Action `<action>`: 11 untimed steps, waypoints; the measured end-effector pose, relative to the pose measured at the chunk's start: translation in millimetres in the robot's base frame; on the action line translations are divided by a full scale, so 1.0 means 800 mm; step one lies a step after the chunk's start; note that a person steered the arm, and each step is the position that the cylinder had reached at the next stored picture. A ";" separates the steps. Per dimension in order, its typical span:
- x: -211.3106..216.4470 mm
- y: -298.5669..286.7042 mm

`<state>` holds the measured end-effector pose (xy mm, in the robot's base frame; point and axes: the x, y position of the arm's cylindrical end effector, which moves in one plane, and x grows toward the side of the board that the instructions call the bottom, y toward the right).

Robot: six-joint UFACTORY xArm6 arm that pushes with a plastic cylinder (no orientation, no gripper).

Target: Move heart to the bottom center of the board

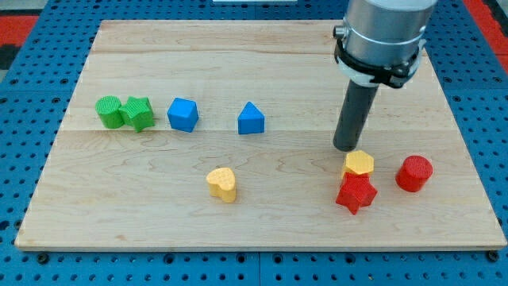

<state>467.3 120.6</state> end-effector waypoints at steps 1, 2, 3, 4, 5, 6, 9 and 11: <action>0.040 0.027; 0.036 0.029; 0.016 -0.097; 0.041 -0.198; 0.043 -0.239; 0.130 -0.185; 0.162 -0.230; 0.189 -0.227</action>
